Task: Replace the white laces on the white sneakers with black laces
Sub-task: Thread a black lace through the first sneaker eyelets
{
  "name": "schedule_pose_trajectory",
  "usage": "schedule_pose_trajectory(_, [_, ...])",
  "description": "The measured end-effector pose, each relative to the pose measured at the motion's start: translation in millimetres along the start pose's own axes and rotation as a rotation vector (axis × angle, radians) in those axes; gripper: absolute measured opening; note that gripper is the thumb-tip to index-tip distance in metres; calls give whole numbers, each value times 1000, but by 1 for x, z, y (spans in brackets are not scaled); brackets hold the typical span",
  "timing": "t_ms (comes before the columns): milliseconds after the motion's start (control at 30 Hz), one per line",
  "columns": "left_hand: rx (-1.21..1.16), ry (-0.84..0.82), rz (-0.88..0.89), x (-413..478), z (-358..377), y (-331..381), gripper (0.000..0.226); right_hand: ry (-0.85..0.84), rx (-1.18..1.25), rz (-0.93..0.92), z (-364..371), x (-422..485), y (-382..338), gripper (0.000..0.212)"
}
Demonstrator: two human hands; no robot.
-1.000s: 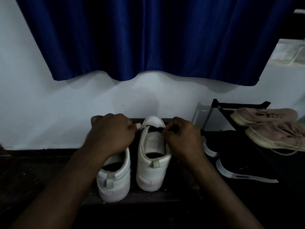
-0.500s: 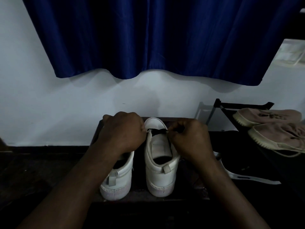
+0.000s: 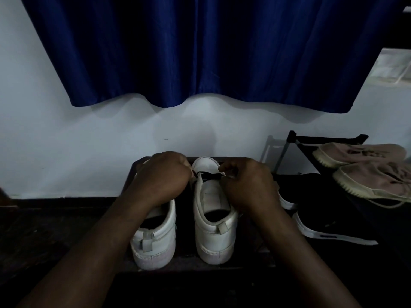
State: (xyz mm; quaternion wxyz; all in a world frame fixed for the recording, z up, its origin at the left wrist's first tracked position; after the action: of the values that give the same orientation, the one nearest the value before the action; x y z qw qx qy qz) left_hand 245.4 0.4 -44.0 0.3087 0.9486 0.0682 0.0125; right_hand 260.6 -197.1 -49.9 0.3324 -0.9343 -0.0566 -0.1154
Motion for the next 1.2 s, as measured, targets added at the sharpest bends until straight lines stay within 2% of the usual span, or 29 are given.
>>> schedule_pose_trajectory(100, [-207,30,-48,0,-8,-6,31,12,13,-26,2,2,-1,26])
schedule_pose_trajectory(267, [-664,79,28,-4,-29,-1,31,14,51,-65,3,0,-1,20])
schedule_pose_trajectory(333, [-748,74,58,-6,-31,3,31,60,99,-115,-2,-1,-5,21])
schedule_pose_trajectory(400, [-680,60,108,-7,-27,11,29,63,245,-152,-4,-3,-13,28])
schedule_pose_trajectory(467, [-553,40,155,-9,-20,22,29,-12,470,-172,-1,-6,-24,40])
schedule_pose_trajectory(533, [-474,53,188,-11,-17,29,28,-52,585,-229,-1,-9,-38,49])
schedule_pose_trajectory(600, [-444,105,203,-13,-23,30,26,-47,629,-248,-1,-10,-42,47])
schedule_pose_trajectory(700, [-457,152,209,-13,-33,28,29,-33,666,-224,-1,-6,-41,32])
schedule_pose_trajectory(767, [-577,131,195,-13,-36,24,30,28,608,-186,-1,-2,-33,21])
schedule_pose_trajectory(867, [-938,142,180,-13,-46,17,28,133,430,-20,-4,6,-1,15])
schedule_pose_trajectory(967, [-1193,200,173,-11,-57,10,35,105,360,39,0,8,11,11])
schedule_pose_trajectory(1033, [-1154,208,182,-12,-57,11,31,114,271,-6,-2,7,5,11])
schedule_pose_trajectory(1100, [-893,216,188,-13,-51,16,27,139,215,-98,-9,4,-10,19])
schedule_pose_trajectory(1200, [-512,161,229,-13,-35,27,21,108,287,-299,-13,-4,-39,41])
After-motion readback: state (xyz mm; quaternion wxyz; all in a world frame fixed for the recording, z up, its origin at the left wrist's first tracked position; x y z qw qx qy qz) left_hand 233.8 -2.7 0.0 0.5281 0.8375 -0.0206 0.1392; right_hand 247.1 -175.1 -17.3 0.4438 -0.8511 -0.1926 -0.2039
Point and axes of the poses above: each hand's wrist, its own x-axis towards the middle knuckle, its own z-axis out of the palm, y = z × x, the point moved 10 cm from there along x, towards the middle knuckle, and after that the axes turned 2 degrees about -z, right-handed, at the moved point
